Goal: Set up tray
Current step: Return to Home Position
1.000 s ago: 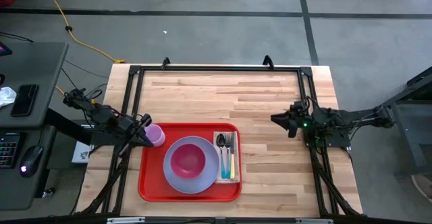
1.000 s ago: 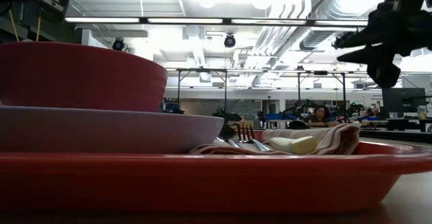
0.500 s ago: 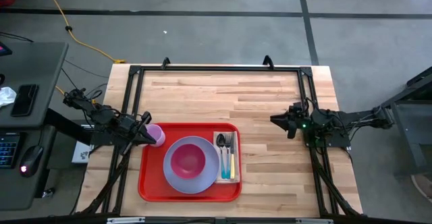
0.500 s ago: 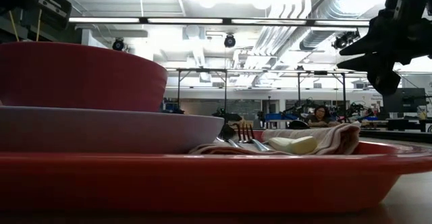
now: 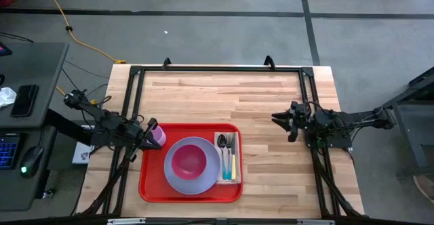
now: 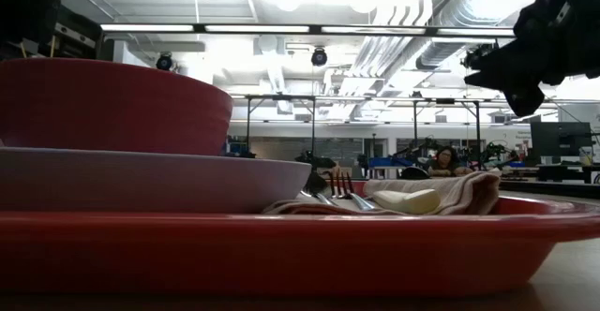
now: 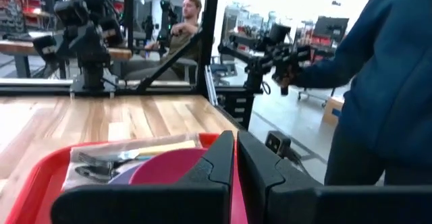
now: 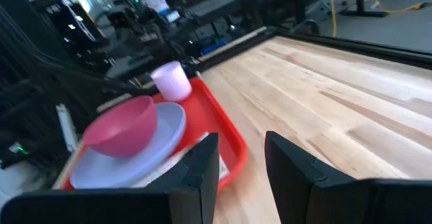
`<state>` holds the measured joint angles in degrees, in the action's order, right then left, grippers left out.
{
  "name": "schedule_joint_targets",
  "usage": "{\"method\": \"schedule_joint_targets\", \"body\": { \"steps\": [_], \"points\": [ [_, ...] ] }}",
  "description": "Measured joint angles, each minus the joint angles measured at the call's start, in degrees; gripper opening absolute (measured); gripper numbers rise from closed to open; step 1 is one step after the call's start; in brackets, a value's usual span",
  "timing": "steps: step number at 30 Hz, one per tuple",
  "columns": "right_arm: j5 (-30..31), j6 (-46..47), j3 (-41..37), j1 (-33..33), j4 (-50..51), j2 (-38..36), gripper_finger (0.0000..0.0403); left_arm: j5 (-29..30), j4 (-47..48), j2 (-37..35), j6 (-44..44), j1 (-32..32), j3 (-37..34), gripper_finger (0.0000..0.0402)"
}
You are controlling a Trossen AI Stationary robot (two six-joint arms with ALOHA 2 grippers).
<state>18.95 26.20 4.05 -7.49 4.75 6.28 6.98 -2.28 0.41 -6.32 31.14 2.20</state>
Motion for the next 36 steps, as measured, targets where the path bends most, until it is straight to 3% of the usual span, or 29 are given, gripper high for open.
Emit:
{"method": "schedule_joint_targets", "body": {
  "steps": [16,36],
  "points": [
    [4.14,-4.73,0.11,0.02,3.41,0.09,0.0098,7.56,-2.95,-0.02,3.03,-0.02,-1.23,0.0049],
    [4.42,-5.76,0.11,0.02,3.52,0.11,0.0099,5.64,-3.59,-0.02,4.61,-0.04,-1.35,0.0049]
  ]
}}
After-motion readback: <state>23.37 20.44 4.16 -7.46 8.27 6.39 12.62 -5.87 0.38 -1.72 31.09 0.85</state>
